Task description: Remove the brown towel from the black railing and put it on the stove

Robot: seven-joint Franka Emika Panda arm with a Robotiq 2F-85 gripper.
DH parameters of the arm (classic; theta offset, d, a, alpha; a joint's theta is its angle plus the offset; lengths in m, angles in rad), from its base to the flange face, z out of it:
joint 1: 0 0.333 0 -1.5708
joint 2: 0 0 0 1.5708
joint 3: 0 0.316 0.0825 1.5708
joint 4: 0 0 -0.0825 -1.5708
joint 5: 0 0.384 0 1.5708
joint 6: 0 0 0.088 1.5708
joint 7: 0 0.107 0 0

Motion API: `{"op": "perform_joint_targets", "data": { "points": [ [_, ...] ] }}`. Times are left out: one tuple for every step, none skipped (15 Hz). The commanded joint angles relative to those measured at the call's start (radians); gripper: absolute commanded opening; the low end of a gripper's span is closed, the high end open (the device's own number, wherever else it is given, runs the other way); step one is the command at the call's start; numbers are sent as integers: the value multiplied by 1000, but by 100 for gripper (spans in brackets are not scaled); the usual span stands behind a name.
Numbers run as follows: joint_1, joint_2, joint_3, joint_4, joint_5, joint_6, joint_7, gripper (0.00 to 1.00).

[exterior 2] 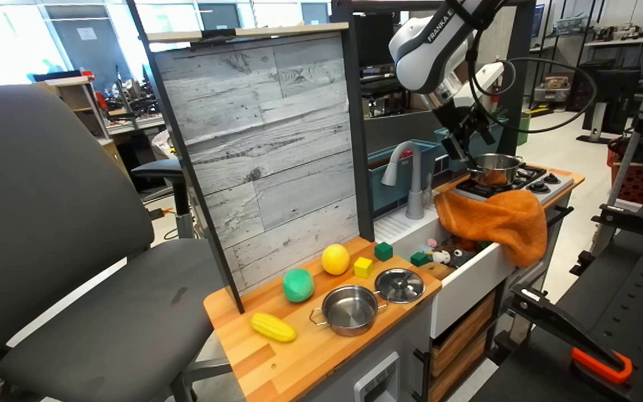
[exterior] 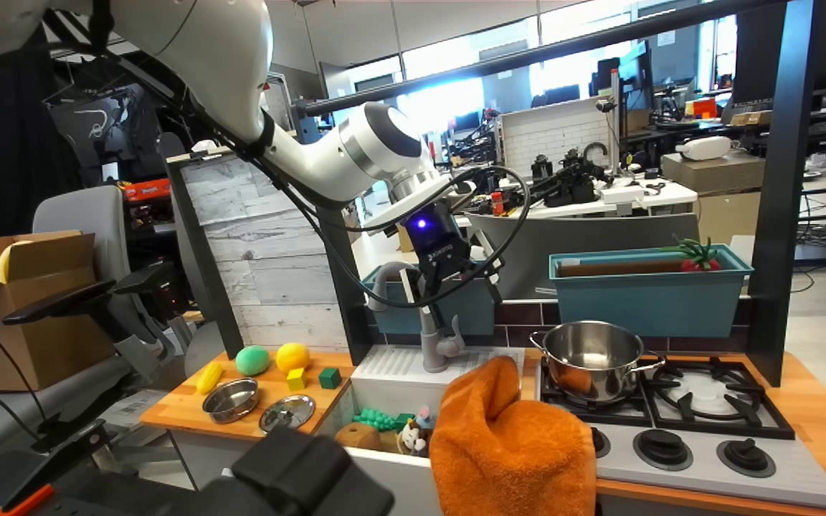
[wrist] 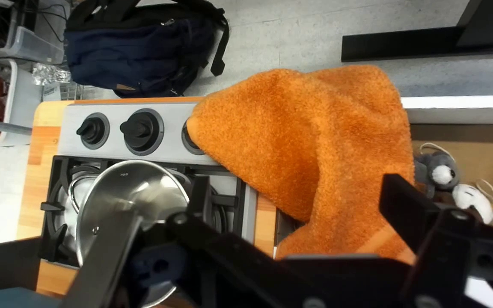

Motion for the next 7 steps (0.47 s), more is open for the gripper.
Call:
{"op": "perform_joint_targets", "data": {
  "points": [
    [9, 15, -5, 46, 1, -99, -36, 100],
    [10, 18, -3, 62, 4, -171, -61, 100],
    [11, 18, 2, 75, 4, -255, -94, 100],
    [11, 19, 5, 90, 1, -321, -121, 100],
    [11, 23, 8, 107, -3, -392, -148, 100],
    [9, 28, 14, 128, -4, -456, -181, 100],
    [4, 4, 16, 65, -7, -351, -119, 100]
  ]
}}
